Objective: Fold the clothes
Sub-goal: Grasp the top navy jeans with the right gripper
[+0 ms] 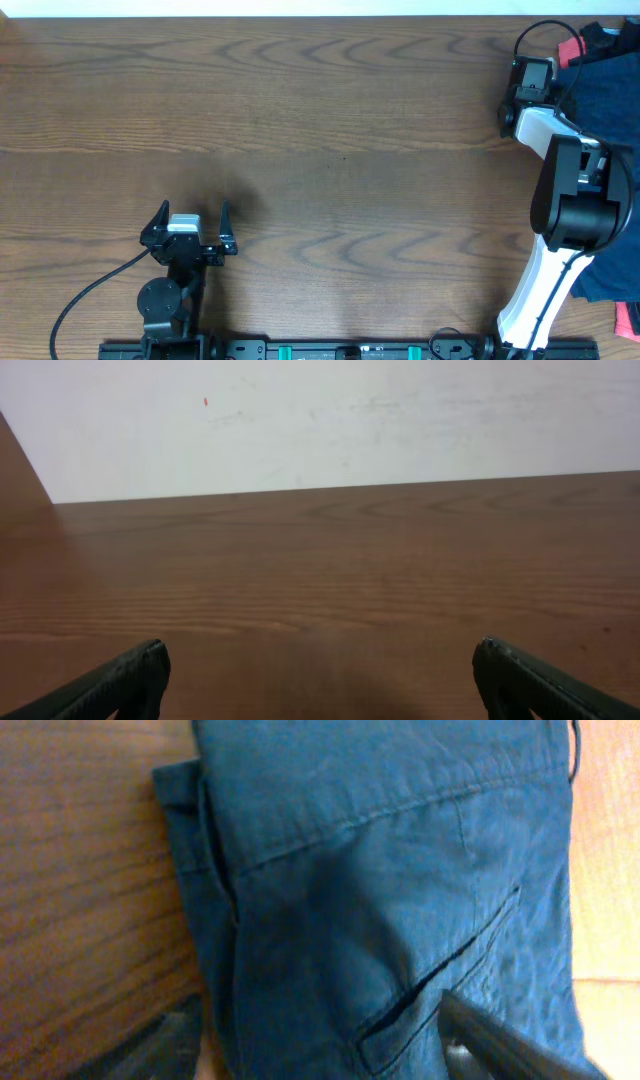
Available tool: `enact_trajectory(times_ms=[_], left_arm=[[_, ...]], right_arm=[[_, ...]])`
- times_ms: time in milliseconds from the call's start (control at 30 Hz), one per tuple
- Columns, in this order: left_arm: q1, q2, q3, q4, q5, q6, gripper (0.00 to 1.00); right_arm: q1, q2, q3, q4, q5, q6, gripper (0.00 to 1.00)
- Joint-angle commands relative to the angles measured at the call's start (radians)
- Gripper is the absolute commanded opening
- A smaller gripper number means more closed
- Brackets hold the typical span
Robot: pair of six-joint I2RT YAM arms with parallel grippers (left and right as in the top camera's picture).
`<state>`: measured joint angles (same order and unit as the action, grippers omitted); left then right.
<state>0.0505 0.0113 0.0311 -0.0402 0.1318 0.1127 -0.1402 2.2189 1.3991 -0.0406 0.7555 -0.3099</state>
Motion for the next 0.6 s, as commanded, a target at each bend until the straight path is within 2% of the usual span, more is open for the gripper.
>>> enact_trajectory(times_ms=[0, 233, 533, 567], left_arm=[[0.003, -0.001, -0.027, -0.015, 0.017, 0.014, 0.98], [0.003, -0.001, -0.027, -0.015, 0.017, 0.014, 0.98], [0.003, -0.001, -0.027, -0.015, 0.017, 0.014, 0.98], [0.003, -0.001, -0.027, -0.015, 0.017, 0.014, 0.98]], right_arm=[[-0.012, 0.014, 0.017, 0.000, 0.030, 0.003, 0.56], [-0.029, 0.014, 0.016, -0.005, 0.017, 0.063, 0.42], [-0.056, 0.014, 0.016, -0.010, -0.006, 0.082, 0.41], [-0.057, 0.014, 0.016, -0.013, -0.009, 0.082, 0.35]])
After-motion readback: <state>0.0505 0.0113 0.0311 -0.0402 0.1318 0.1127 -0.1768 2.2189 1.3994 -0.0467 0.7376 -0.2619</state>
